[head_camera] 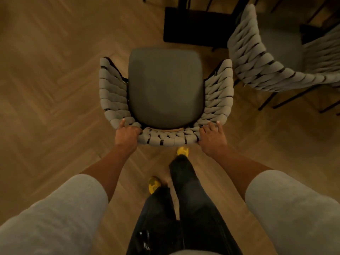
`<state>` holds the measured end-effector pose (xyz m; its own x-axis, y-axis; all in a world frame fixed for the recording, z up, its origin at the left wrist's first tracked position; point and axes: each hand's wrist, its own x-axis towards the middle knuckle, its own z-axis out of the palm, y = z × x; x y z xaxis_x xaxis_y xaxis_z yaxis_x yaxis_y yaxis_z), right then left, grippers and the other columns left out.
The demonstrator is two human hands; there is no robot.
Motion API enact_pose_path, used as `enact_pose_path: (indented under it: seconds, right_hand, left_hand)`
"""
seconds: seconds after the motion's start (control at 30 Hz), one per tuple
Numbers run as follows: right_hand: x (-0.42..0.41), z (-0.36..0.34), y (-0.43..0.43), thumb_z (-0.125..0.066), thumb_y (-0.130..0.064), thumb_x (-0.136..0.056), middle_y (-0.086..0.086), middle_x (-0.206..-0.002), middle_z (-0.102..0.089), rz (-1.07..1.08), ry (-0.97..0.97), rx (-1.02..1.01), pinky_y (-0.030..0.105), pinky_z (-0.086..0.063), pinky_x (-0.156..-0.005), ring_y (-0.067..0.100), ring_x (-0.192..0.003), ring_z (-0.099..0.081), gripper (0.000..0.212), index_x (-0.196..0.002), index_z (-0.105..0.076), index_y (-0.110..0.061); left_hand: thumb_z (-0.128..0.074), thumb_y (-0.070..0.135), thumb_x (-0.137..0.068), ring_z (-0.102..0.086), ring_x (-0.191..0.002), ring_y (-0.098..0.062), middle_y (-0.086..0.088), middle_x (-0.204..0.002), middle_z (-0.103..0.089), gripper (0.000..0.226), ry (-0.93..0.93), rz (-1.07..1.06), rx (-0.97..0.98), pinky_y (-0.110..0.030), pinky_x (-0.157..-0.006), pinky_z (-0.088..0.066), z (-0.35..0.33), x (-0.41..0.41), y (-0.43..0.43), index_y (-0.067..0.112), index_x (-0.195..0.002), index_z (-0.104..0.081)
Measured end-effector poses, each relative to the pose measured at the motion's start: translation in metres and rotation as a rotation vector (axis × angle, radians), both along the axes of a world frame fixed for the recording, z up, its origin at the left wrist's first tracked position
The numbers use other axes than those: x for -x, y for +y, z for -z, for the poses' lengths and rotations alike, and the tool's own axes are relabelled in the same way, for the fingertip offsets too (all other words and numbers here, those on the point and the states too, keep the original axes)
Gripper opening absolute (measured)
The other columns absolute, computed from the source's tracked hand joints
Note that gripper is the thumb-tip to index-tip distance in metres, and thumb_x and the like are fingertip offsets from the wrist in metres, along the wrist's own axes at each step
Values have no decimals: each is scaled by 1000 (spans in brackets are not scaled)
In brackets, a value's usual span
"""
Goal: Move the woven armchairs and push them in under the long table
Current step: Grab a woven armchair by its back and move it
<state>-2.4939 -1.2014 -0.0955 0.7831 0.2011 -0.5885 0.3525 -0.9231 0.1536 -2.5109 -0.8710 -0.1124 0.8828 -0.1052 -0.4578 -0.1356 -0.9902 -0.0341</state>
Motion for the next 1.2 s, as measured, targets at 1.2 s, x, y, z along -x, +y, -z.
enact_pose_path:
  seconds: [1.2]
  right_hand:
    - [-303, 7, 5, -48, -54, -102, 7, -164, -27, 153, 56, 22, 56, -5, -126, 35, -157, -5, 67, -156, -30, -18]
  left_hand:
    - [-58, 13, -91, -63, -111, -17, 1, -109, -71, 39, 24, 93, 61, -34, -122, 15, 10, -337, 19, 32, -123, -68]
